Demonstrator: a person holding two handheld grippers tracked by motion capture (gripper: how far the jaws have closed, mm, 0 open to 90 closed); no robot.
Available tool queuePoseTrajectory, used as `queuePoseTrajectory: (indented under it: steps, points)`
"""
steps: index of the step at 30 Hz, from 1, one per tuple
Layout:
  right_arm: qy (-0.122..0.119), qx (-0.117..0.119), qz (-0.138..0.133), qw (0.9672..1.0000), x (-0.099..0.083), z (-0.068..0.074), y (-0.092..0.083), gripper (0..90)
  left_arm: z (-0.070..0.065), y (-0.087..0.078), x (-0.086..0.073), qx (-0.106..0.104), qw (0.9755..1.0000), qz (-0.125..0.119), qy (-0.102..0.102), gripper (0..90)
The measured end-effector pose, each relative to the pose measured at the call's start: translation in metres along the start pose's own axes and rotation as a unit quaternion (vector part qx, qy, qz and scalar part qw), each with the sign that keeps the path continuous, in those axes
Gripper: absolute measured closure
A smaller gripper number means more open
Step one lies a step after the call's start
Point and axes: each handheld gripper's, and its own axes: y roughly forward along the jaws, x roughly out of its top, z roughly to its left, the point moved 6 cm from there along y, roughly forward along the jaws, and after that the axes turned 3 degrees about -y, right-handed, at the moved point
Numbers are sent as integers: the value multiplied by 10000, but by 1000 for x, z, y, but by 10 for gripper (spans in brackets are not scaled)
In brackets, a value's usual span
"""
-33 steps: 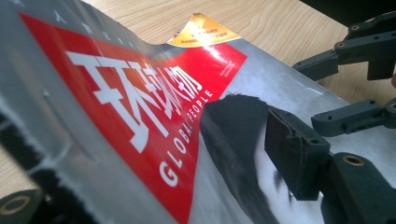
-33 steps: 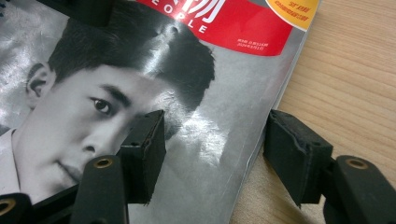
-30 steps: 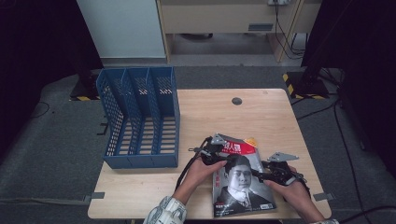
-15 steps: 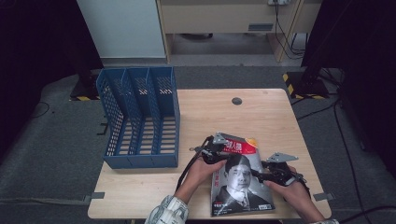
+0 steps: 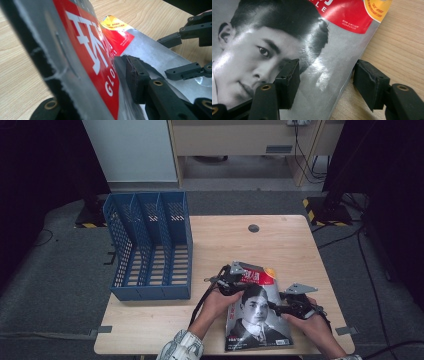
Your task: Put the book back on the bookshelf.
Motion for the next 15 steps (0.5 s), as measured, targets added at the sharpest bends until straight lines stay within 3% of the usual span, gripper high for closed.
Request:
queuePoseTrajectory:
  steps: [9,15]
  points:
    - [-10,3,-2,10000,0,0,0,383,-1,-3,3,4,10000,-50,-4,779]
    - [16,56,-10,10000,2,0,0,385,-1,-12,11,7,9997,-251,-43,808]
